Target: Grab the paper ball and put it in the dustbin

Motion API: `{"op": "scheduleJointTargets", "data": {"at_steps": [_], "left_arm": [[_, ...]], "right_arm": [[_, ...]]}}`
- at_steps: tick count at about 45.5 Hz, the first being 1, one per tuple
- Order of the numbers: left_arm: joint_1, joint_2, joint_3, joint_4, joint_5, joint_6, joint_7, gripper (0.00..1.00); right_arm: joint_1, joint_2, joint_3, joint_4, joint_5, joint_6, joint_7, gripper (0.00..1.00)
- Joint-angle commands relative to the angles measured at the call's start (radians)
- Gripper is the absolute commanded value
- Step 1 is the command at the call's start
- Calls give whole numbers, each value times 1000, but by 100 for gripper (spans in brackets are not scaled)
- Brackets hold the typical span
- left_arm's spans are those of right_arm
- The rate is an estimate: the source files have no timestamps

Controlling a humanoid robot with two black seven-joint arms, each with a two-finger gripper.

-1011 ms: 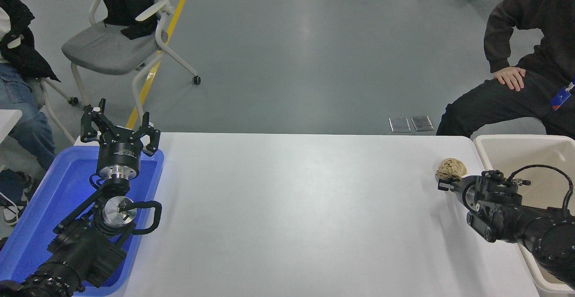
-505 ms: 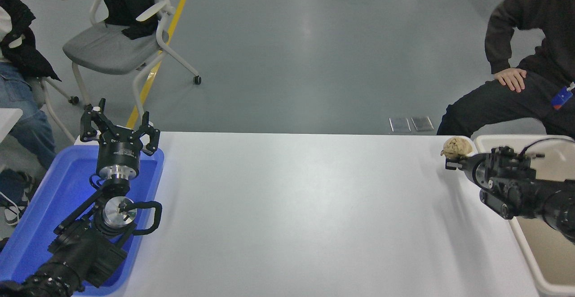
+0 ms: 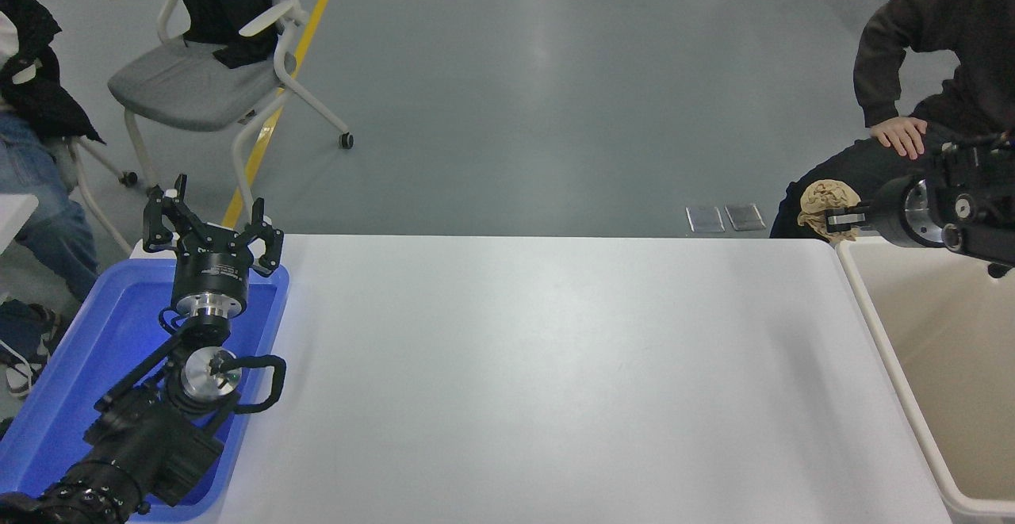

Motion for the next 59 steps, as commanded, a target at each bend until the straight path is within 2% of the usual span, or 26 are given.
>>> {"op": "scheduleJointTargets", "data": {"at_steps": [1,13,20,31,37,46,54,59], "left_arm": [[0,0,0,0,0,0,0,99],[2,3,0,0,0,0,0,99],[2,0,0,0,0,0,0,99],[2,0,0,0,0,0,0,99],[2,0,0,0,0,0,0,99],[2,0,0,0,0,0,-1,99],[2,0,0,0,0,0,-1,99],[2,0,0,0,-1,0,-1,99]], "right_arm": [[295,-35,-94,125,0,213,0,0],[487,-32,-140,211,0,351,-1,0],[493,-41,-164,204,-3,354,-6,0],[451,-146,-249,132,-54,343,-4,0],[336,-229,-232,9,-122,340,-1,0],[60,-348,-94,-204,-129,294,5,0],[-316,-348,144,-355,-129,143,5,0],[-600,-281,313,-462,-117,-17,5,0]]}}
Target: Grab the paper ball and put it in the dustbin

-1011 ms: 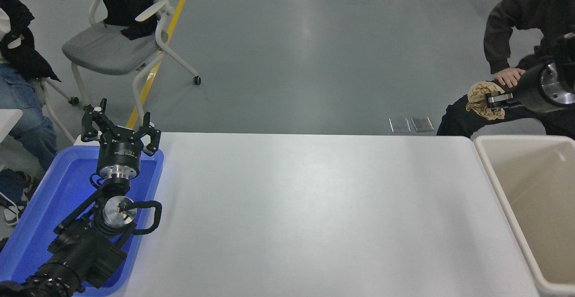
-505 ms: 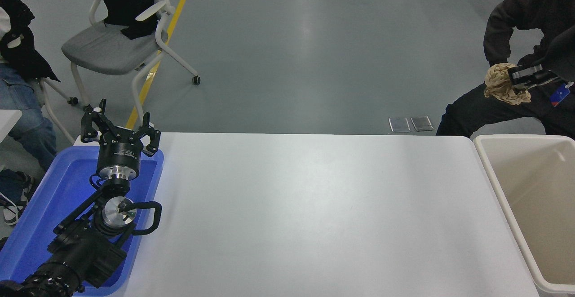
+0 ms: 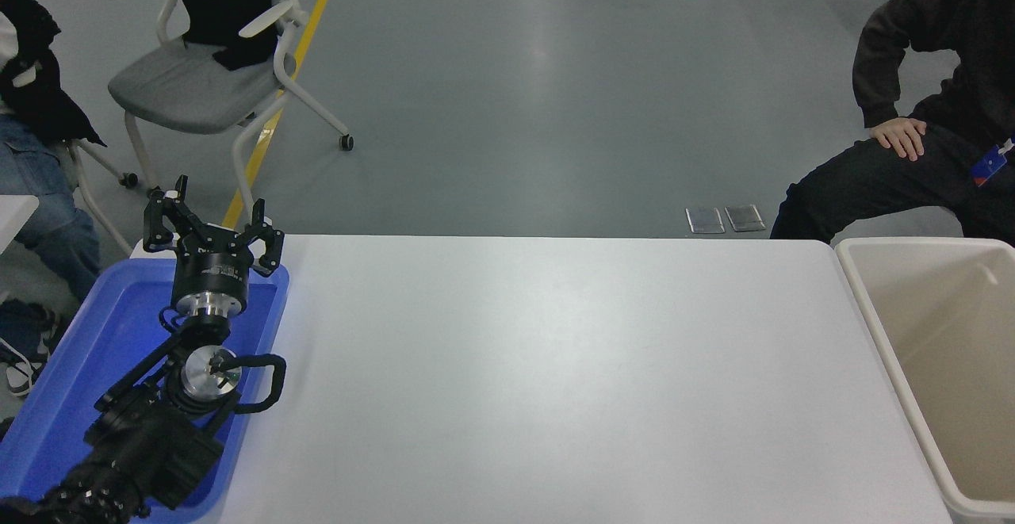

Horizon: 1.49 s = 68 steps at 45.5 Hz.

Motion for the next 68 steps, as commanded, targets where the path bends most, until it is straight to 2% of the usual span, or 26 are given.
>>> {"op": "scheduleJointTargets", "data": {"at_steps": [1,11,19,25,36,38,39,42,45,47,48,56,68], "left_arm": [[0,0,0,0,-1,0,1,99],[0,0,0,0,-1,0,-1,99],[0,0,0,0,-1,0,-1,99],[0,0,0,0,-1,0,-1,99],[0,0,0,0,-1,0,-1,99],[0,0,0,0,-1,0,-1,99],[0,0,0,0,-1,0,-1,99],[0,0,0,0,-1,0,-1,99],[-1,0,0,0,-1,0,-1,99],[0,0,0,0,-1,0,-1,99],[0,0,0,0,-1,0,-1,99],[-1,0,0,0,-1,0,-1,99],[-1,0,0,0,-1,0,-1,99]], "right_arm": [[-540,51,317,-241,8,-245,-1,0],[-899,283,604,-509,12,-402,-1,0],[-1006,390,666,-595,92,-445,-1,0],[-1034,446,666,-627,163,-457,-1,0],[-1040,469,667,-634,192,-475,-1,1],[-1040,472,667,-634,195,-486,-1,8],[-1040,472,667,-634,195,-489,-1,16],[-1039,472,667,-634,203,-491,-1,63],[-1037,472,667,-632,216,-489,-1,78],[-1036,473,667,-632,229,-491,-1,95],[-1034,475,667,-631,235,-491,-1,100],[-1008,472,684,-623,292,-492,-1,100],[-931,464,827,-598,298,-495,-1,100]]}}
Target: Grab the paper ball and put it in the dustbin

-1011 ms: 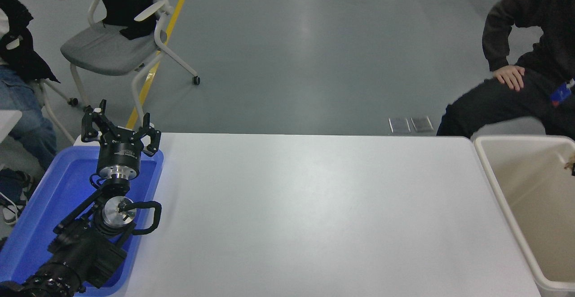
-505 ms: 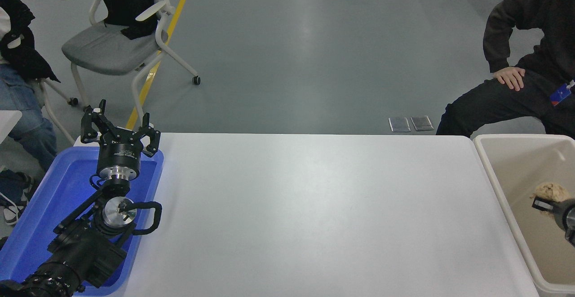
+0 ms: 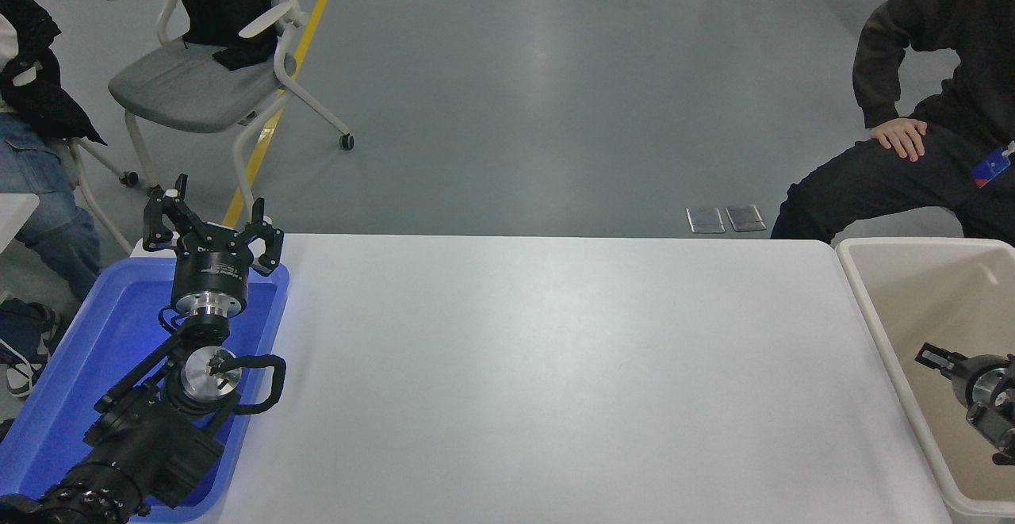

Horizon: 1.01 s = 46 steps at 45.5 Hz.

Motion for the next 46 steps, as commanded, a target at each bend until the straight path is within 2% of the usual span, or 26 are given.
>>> {"op": "scheduleJointTargets", "data": {"at_steps": [1,13,25,29,39,46], "left_arm": [[0,0,0,0,0,0,0,99],[0,0,0,0,0,0,0,99],[0,0,0,0,0,0,0,99],[0,0,0,0,0,0,0,99],[0,0,0,0,0,0,0,99],[0,0,0,0,0,0,0,99]], "right_arm": [[67,-5,134,34,21,-4,0,100],[109,-126,506,356,21,-5,0,100],[60,-119,796,591,39,7,0,100],[35,-59,876,629,137,10,-1,100],[24,82,1002,626,504,21,0,100],[18,151,1070,614,628,91,2,100]]}}
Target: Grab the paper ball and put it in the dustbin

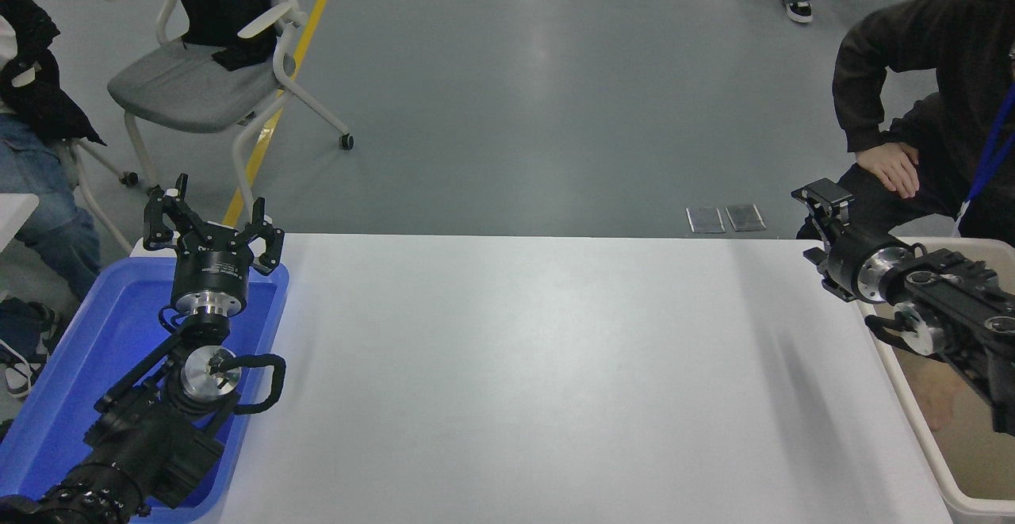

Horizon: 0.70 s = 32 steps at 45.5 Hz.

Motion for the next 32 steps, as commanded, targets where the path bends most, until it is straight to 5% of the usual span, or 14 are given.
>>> {"op": "scheduleJointTargets", "data": {"at_steps": [1,12,32], "left_arm": [[0,0,0,0,0,0,0,99],[0,0,0,0,0,0,0,99],[0,0,0,0,0,0,0,99]], "right_arm": [[-20,123,147,13,248,73,1,100],[-72,221,227,-86,357,226,9,100],[-131,234,222,-264,506,455,28,100]]}}
